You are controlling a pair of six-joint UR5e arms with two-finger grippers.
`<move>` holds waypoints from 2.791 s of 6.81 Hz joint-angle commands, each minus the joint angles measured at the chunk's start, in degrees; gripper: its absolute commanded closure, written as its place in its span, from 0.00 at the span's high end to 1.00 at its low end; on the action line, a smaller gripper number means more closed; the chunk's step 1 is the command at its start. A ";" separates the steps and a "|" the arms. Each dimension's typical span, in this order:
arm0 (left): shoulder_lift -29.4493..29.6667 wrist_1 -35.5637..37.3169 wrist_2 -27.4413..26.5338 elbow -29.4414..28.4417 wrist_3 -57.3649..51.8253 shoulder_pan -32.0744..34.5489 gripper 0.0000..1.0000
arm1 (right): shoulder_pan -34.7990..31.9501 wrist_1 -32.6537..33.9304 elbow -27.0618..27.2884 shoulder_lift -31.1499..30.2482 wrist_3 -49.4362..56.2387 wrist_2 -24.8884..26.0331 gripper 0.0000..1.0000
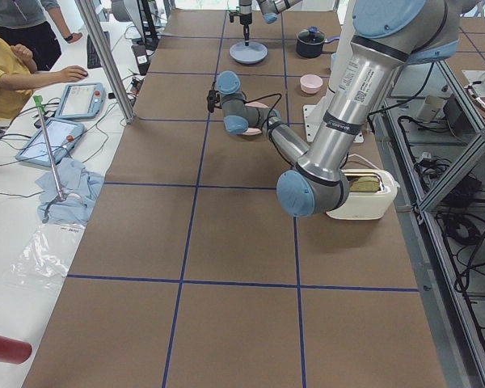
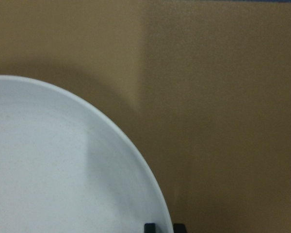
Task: Stack three plates with pink and blue
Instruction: 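Carry the light blue plate toward the pink plate while the left arm withdraws, then lower the light blue plate onto the pink plate with the right gripper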
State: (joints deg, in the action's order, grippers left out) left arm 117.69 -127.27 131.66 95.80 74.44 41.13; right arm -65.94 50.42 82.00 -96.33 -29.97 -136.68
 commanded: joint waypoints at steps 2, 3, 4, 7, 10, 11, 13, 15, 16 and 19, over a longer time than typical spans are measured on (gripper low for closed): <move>-0.09 0.00 0.00 0.26 0.00 0.26 0.71 | -0.15 -0.06 3.14 0.01 0.00 -0.52 0.00; -0.09 0.00 0.00 0.44 0.00 0.26 0.71 | -0.15 -0.06 6.73 -0.60 -1.04 -0.69 0.00; -0.35 0.00 0.00 1.05 0.00 0.26 0.71 | -0.15 -0.06 9.99 -0.52 -5.67 -1.91 0.00; -3.93 -0.44 0.44 2.62 -1.05 2.46 0.71 | 3.33 -10.99 13.45 2.45 -28.99 -6.06 0.00; -10.35 -0.35 0.53 5.19 -10.87 6.31 0.71 | 17.02 -15.62 15.80 14.22 -57.51 2.67 0.00; -12.55 -0.44 0.61 5.36 -14.81 8.24 0.71 | 23.51 -15.01 18.52 15.03 -61.75 9.60 0.00; -14.33 -0.26 0.53 5.63 -17.75 9.58 0.71 | 33.29 -12.04 19.77 18.61 -67.38 20.62 0.00; -14.41 -0.26 0.44 5.63 -17.84 9.67 0.71 | 39.55 -0.03 20.13 25.55 -67.76 27.85 0.00; -14.50 -0.35 0.35 5.63 -17.76 9.67 0.71 | 40.27 2.90 19.95 27.24 -67.76 28.30 0.00; -14.59 -0.35 0.26 5.54 -17.75 9.58 0.71 | 40.28 3.02 19.87 27.25 -67.76 28.31 0.00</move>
State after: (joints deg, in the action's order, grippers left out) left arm 103.13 -127.61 131.99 101.40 56.69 50.79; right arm -25.68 53.28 101.90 -69.17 -97.73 -108.42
